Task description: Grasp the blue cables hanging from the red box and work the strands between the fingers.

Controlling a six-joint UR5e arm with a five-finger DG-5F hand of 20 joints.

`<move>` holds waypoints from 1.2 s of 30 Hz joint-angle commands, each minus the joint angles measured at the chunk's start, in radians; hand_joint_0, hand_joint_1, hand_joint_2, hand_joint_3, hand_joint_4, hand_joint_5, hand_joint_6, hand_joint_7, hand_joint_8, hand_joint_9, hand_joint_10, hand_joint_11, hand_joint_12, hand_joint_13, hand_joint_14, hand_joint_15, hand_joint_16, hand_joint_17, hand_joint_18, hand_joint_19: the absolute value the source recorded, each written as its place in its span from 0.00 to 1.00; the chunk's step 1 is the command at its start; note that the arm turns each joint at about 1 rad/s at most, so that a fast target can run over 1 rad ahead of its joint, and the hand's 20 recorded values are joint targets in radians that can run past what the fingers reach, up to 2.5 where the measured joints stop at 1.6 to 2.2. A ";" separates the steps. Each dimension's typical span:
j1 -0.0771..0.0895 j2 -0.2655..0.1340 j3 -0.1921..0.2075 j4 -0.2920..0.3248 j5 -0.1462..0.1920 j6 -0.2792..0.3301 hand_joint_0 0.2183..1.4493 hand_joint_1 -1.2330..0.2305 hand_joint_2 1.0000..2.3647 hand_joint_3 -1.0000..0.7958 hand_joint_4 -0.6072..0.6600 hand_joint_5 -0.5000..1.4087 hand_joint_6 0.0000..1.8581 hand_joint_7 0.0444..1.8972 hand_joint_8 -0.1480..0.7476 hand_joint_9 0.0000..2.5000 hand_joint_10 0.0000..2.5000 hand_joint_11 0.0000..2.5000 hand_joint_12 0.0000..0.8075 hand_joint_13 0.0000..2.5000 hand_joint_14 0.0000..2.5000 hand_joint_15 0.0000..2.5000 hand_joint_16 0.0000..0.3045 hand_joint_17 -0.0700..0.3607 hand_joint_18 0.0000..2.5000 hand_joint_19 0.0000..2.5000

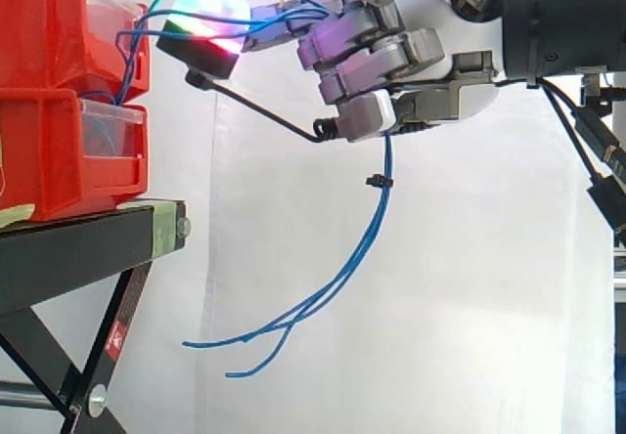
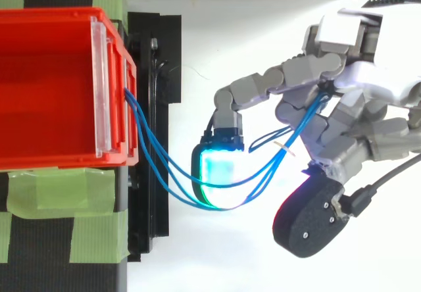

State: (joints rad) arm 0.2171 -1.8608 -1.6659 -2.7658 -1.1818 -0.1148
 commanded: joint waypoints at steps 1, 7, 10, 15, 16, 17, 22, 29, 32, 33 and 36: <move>0.001 0.000 0.000 0.003 0.002 -0.012 0.37 0.44 0.00 0.00 0.65 0.60 0.00 0.69 0.56 0.47 1.00 0.84 0.63 0.62 1.00 0.50 0.24 0.54 0.71 0.27; 0.001 0.000 0.000 0.005 0.013 -0.028 0.35 0.44 0.00 0.00 0.69 0.62 0.01 0.62 0.56 0.47 1.00 0.84 0.63 0.62 1.00 0.50 0.24 0.54 0.71 0.27; 0.001 0.000 0.000 0.005 0.014 -0.029 0.34 0.44 0.00 0.00 0.71 0.63 0.01 0.57 0.56 0.47 1.00 0.84 0.63 0.62 1.00 0.50 0.24 0.54 0.71 0.27; -0.001 0.000 0.000 0.002 0.014 -0.029 0.35 0.44 0.00 0.00 0.69 0.64 0.01 0.55 0.56 0.47 1.00 0.84 0.63 0.62 1.00 0.50 0.24 0.54 0.71 0.27; 0.001 0.000 0.000 0.002 0.014 -0.029 0.36 0.44 0.00 0.00 0.68 0.64 0.01 0.54 0.56 0.47 1.00 0.84 0.63 0.62 1.00 0.50 0.24 0.54 0.71 0.27; 0.001 0.000 0.000 0.000 0.014 -0.029 0.38 0.42 0.00 0.00 0.66 0.64 0.01 0.56 0.56 0.47 1.00 0.84 0.63 0.62 1.00 0.50 0.24 0.54 0.71 0.27; 0.001 0.000 0.000 -0.003 0.014 -0.029 0.44 0.37 0.00 0.02 0.62 0.62 0.01 0.60 0.56 0.47 1.00 0.84 0.63 0.62 1.00 0.50 0.24 0.54 0.71 0.27; 0.001 0.000 0.000 0.000 0.014 -0.029 0.47 0.35 0.01 0.19 0.59 0.65 0.00 0.64 0.56 0.47 1.00 0.84 0.63 0.62 1.00 0.50 0.24 0.54 0.71 0.27; 0.001 0.000 0.000 0.002 0.014 -0.029 0.46 0.35 0.01 0.21 0.59 0.65 0.00 0.65 0.56 0.47 1.00 0.84 0.63 0.62 1.00 0.50 0.24 0.54 0.71 0.27; -0.001 0.000 0.000 0.002 0.014 -0.029 0.47 0.35 0.01 0.21 0.59 0.65 0.00 0.65 0.56 0.47 1.00 0.84 0.63 0.62 1.00 0.50 0.24 0.54 0.71 0.27; 0.001 0.000 0.000 -0.002 0.014 -0.029 0.46 0.36 0.01 0.22 0.59 0.65 0.00 0.65 0.56 0.47 1.00 0.84 0.63 0.62 1.00 0.50 0.24 0.54 0.71 0.27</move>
State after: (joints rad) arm 0.2173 -1.8607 -1.6660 -2.7654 -1.1674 -0.1442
